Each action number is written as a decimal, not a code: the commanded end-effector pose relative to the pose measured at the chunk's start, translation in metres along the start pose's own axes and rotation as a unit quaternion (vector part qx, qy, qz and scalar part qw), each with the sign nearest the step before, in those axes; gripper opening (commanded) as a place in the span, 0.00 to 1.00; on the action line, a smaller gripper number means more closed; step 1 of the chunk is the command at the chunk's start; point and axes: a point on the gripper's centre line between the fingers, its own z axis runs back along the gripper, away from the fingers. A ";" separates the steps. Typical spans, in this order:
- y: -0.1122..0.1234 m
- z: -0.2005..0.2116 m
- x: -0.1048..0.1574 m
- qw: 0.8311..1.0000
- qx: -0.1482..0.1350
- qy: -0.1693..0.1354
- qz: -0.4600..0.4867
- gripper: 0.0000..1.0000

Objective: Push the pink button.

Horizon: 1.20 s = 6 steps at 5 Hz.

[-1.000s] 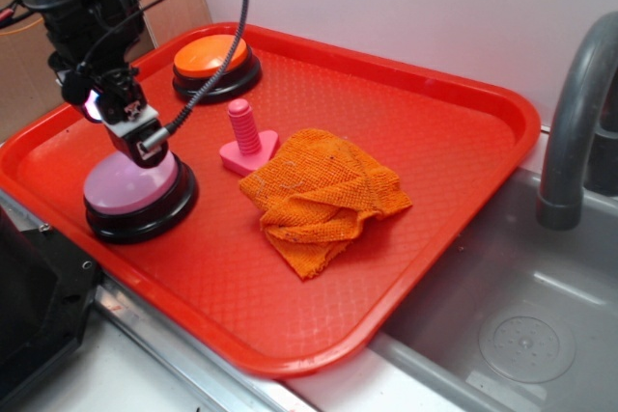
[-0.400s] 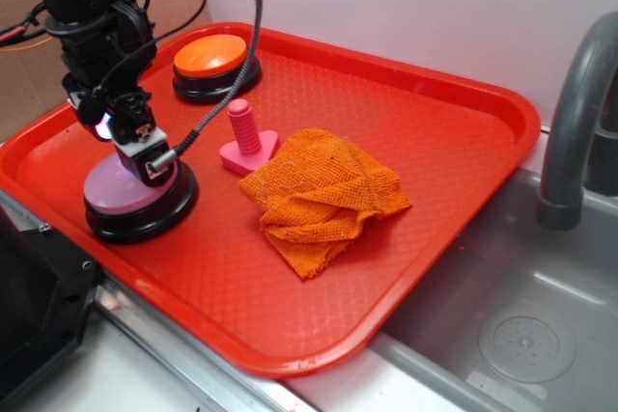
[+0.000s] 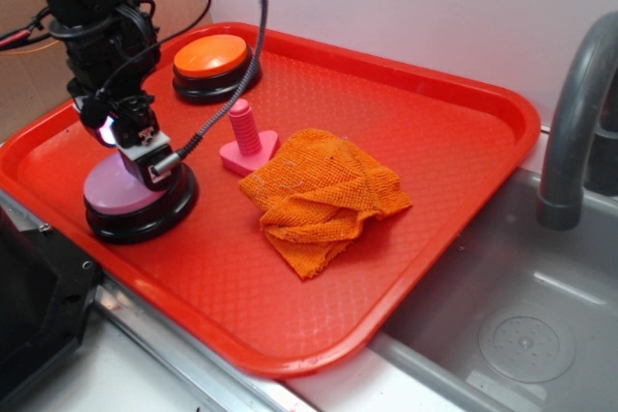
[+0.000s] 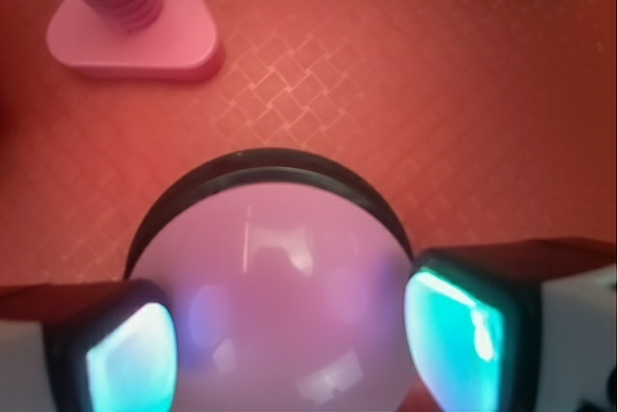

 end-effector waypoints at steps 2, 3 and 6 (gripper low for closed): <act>0.003 0.007 0.011 1.000 -0.016 0.000 0.002 1.00; 0.004 0.030 0.001 0.999 -0.024 -0.027 -0.017 1.00; 0.003 0.061 0.002 0.998 0.003 -0.069 0.003 1.00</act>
